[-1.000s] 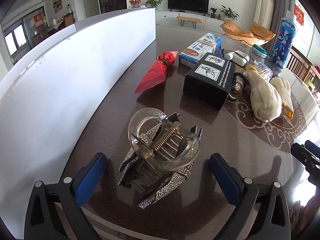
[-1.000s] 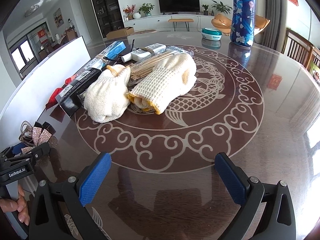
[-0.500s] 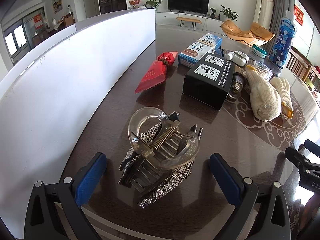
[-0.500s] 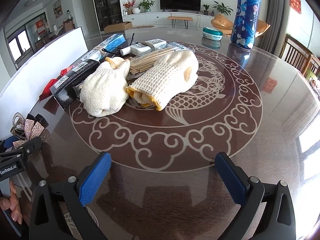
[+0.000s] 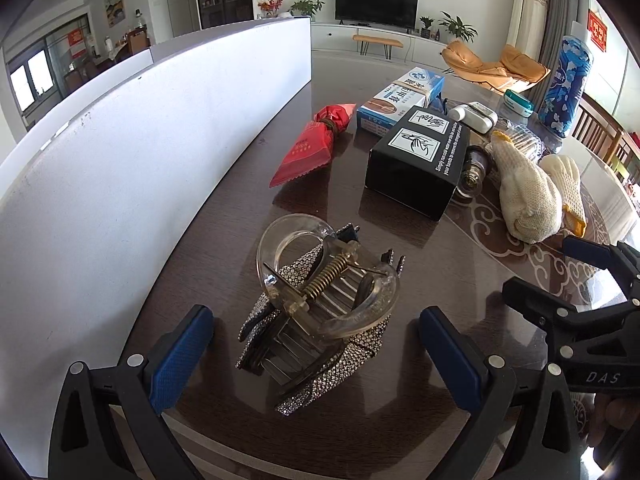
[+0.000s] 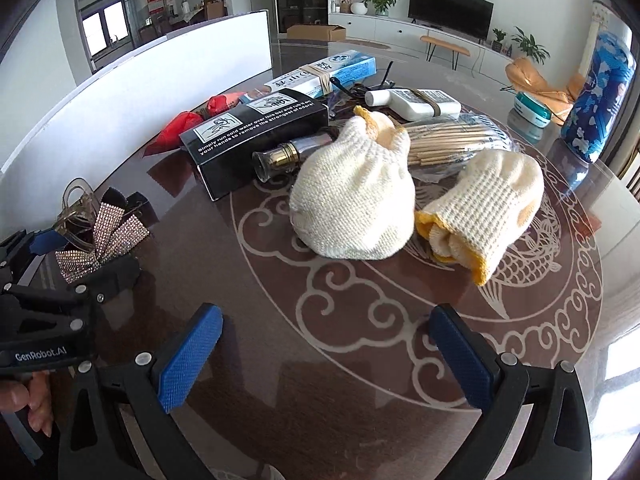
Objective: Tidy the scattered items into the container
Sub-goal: 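Close the right tool on the white knit glove while the left tool holds the clip, then carry the glove in the right tool and clip in the left tool over the white box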
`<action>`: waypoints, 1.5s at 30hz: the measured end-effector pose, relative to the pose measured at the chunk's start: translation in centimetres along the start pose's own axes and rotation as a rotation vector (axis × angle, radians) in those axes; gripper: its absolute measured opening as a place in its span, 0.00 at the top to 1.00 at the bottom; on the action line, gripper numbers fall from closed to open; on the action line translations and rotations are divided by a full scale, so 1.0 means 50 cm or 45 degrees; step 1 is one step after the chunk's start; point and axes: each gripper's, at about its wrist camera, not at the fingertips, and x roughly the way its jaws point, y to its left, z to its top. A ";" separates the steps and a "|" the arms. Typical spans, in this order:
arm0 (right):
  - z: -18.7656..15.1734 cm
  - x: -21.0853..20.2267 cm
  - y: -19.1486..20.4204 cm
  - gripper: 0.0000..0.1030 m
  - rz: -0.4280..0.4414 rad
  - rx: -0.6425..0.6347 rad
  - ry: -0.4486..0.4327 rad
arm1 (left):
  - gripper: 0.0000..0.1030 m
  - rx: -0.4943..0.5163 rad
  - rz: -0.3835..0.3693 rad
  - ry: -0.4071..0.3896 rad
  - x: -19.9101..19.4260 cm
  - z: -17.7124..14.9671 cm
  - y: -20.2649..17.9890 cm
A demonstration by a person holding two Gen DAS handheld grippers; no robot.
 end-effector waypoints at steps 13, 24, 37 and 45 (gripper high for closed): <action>0.097 0.066 -0.044 0.03 -0.043 0.061 0.003 | 0.00 0.003 -0.001 -0.001 -0.001 -0.001 0.000; 0.004 -0.018 -0.031 0.48 0.074 -0.014 -0.083 | 0.36 0.121 -0.081 -0.088 -0.040 -0.034 -0.022; -0.169 -0.137 -0.053 0.21 0.136 -0.049 -0.067 | 0.54 0.199 -0.139 -0.055 -0.086 -0.086 -0.052; -0.162 -0.125 -0.061 0.08 0.113 -0.014 -0.042 | 0.22 0.150 -0.112 -0.046 -0.063 -0.071 -0.042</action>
